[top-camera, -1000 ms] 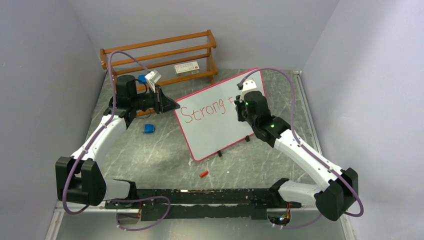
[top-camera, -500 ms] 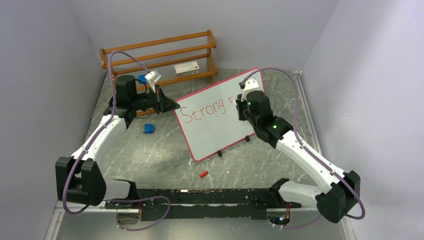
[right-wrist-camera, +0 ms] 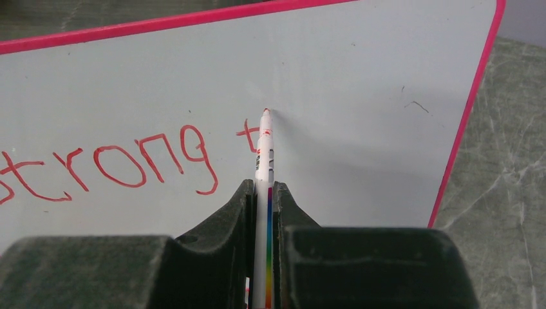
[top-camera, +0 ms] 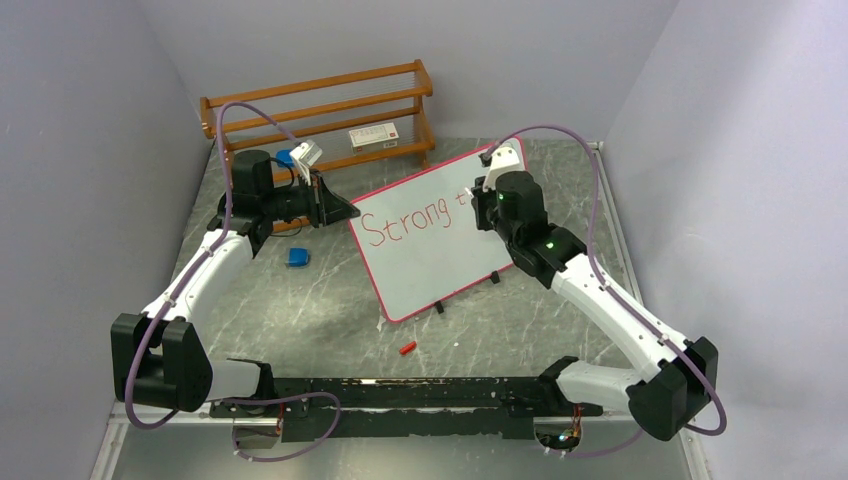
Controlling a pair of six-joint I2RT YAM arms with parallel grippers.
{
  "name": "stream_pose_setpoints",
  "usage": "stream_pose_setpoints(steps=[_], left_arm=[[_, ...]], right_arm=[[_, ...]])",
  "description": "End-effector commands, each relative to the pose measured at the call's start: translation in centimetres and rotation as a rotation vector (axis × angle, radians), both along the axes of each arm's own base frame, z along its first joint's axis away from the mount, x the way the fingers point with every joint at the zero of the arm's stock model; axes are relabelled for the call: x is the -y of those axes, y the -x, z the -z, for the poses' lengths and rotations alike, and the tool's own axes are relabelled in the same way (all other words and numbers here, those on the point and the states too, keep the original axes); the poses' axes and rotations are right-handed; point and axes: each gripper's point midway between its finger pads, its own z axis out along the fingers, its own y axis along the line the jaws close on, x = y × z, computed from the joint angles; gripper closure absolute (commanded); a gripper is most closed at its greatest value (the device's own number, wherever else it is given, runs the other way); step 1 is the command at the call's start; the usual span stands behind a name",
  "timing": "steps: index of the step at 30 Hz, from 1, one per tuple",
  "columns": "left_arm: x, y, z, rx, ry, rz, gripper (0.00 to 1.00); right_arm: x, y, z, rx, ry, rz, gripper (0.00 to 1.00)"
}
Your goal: Write a sentence on the whiteboard
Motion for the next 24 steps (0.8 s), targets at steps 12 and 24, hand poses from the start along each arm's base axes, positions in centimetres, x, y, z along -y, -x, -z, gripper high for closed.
stream_pose_setpoints(steps=[12, 24], left_arm=[[0.5, 0.6, 3.2, -0.063, -0.069, 0.019, 0.95], [0.4, 0.6, 3.2, -0.063, -0.071, 0.016, 0.95]], right_arm=[[-0.6, -1.9, -2.0, 0.052, -0.019, -0.008, 1.0], [0.1, -0.8, 1.3, -0.032, 0.015, 0.001, 1.0]])
